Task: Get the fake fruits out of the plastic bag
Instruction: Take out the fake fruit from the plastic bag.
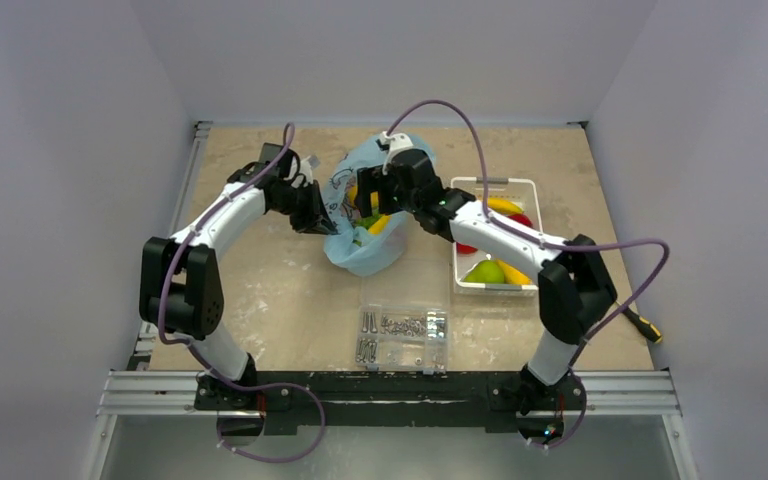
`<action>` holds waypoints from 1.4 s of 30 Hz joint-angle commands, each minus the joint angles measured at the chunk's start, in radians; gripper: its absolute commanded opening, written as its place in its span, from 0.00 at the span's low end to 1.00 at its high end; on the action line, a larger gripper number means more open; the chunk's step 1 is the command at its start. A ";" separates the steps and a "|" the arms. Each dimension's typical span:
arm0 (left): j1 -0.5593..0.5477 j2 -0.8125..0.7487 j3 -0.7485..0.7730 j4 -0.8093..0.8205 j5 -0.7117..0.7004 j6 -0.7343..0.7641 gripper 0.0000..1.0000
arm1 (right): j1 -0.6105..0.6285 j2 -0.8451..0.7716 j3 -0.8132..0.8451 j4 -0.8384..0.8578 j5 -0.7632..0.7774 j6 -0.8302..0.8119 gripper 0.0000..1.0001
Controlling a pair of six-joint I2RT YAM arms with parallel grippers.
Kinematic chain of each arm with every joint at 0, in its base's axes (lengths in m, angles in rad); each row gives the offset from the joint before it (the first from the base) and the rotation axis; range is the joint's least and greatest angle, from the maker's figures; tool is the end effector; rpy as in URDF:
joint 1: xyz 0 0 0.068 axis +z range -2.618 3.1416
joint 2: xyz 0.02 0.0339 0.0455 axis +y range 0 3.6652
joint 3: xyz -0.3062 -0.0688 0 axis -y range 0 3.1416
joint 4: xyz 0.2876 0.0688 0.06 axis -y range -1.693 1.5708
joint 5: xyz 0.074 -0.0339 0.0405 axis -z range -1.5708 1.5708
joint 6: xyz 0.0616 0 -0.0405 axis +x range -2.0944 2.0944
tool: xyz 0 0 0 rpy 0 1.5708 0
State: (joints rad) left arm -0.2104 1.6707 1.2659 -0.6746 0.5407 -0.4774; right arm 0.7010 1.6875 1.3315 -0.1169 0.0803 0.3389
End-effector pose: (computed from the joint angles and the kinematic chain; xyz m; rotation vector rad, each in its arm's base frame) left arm 0.3830 -0.1142 0.2482 -0.1741 2.7117 -0.9364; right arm 0.3598 0.2972 0.3119 -0.3257 2.0644 0.5621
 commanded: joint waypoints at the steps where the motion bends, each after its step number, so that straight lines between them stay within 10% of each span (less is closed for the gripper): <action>1: 0.002 0.015 0.026 -0.001 -0.013 0.020 0.00 | 0.012 0.107 0.097 0.159 -0.078 -0.046 0.82; 34: -0.004 0.020 0.029 0.006 0.007 0.013 0.00 | -0.017 0.643 0.502 0.074 0.148 -0.274 0.85; 38: -0.004 0.022 0.029 0.007 0.008 0.013 0.00 | -0.018 0.651 0.514 0.064 0.145 -0.275 0.80; 42: -0.005 0.023 0.030 0.008 0.009 0.012 0.00 | -0.017 0.613 0.496 0.055 0.180 -0.284 0.54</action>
State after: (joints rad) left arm -0.2115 1.6852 1.2659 -0.6758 0.5354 -0.4759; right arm 0.6849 2.3627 1.7988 -0.0586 0.2218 0.0750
